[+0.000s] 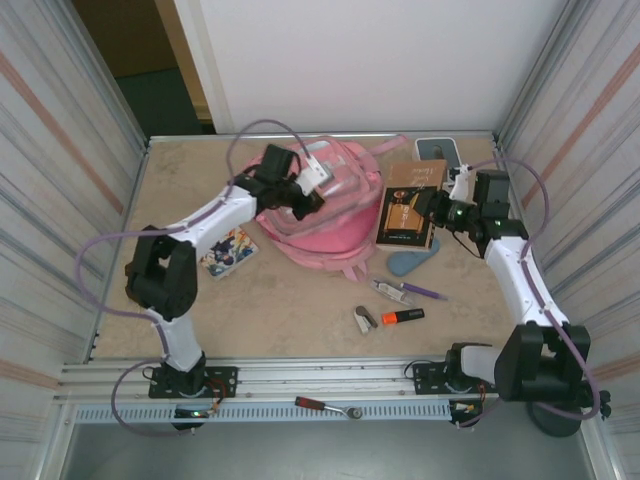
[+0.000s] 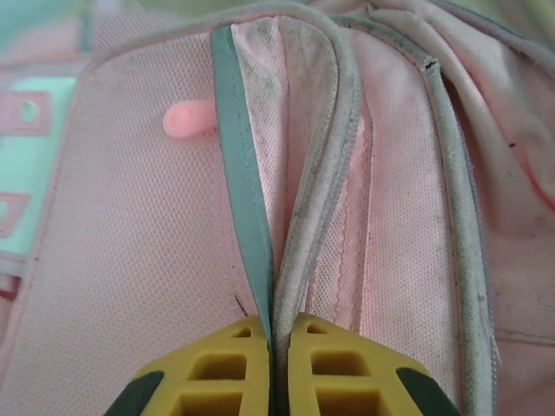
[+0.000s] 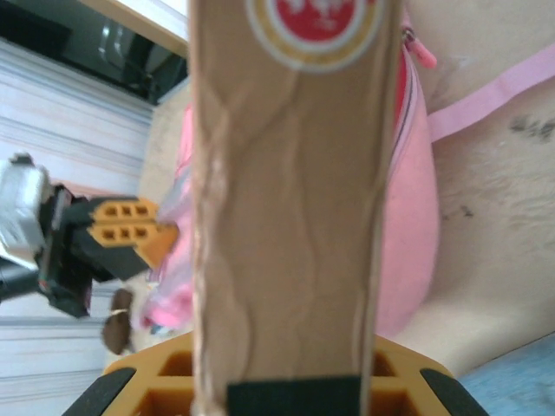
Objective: Pack the student bag
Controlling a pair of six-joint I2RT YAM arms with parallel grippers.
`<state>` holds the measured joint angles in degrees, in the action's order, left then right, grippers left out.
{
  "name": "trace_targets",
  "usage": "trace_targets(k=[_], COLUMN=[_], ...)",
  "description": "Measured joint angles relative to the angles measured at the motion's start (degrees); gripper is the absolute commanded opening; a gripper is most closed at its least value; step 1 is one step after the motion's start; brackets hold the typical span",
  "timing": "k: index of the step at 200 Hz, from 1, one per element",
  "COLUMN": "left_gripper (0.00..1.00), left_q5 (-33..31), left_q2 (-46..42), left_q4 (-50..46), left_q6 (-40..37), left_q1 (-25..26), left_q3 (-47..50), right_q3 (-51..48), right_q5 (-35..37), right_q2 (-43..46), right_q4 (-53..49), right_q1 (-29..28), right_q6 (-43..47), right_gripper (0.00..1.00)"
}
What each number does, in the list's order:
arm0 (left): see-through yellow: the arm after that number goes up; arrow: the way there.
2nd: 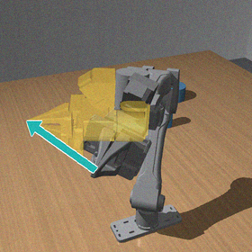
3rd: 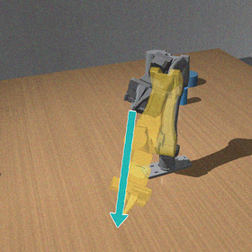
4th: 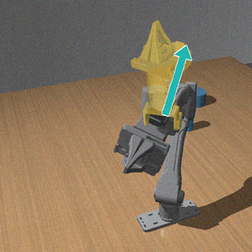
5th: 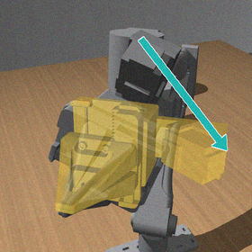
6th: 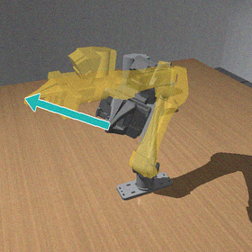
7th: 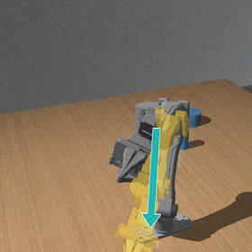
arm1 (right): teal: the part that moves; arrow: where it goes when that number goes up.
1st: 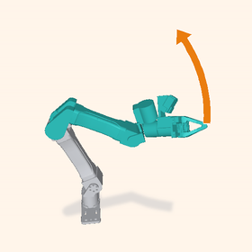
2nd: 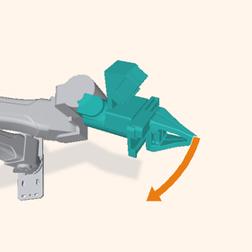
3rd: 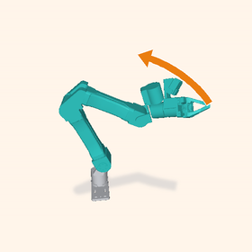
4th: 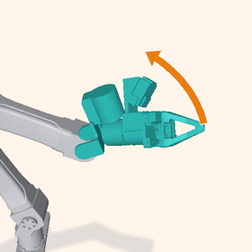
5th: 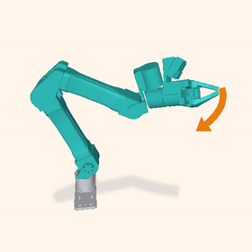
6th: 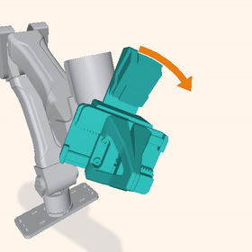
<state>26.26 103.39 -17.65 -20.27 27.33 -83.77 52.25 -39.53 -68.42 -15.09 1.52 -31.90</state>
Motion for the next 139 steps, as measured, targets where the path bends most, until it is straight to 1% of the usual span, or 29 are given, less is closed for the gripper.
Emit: trace_targets(k=[14,36,62,88,115,139], left_gripper=[0.00,0.00,0.00,0.00,0.00,0.00], left_q5=[3.8,9.2,13.5,15.7,17.3,18.0], left_q2=[-1.4,-1.4,-0.8,0.5,1.7,1.9], left_q4=[2.8,6.9,9.1,10.0,10.3,10.3], left_q6=[3.9,10.7,16.9,20.2,22.1,23.2], left_q1=[-2.5,-5.5,-7.5,-8.0,-8.0,-8.0], left_q3=[0.0,0.0,-0.3,-1.9,-3.0,-3.2], right_q3=[-2.9,-7.0,-9.7,-8.4,-3.5,0.6], right_q5=[-0.7,-0.5,2.5,5.7,9.9,13.7], right_q2=[1.0,1.0,-0.5,-7.9,-18.1,-24.9], right_q4=[3.3,7.6,13.8,21.8,28.3,33.6], right_q1=[-1.2,-5.1,-10.4,-15.2,-19.6,-22.2], right_q6=[-4.3,-10.9,-18.8,-25.2,-31.5,-36.1], right_gripper=[0.02,0.02,0.02,0.02,0.01,0.02])
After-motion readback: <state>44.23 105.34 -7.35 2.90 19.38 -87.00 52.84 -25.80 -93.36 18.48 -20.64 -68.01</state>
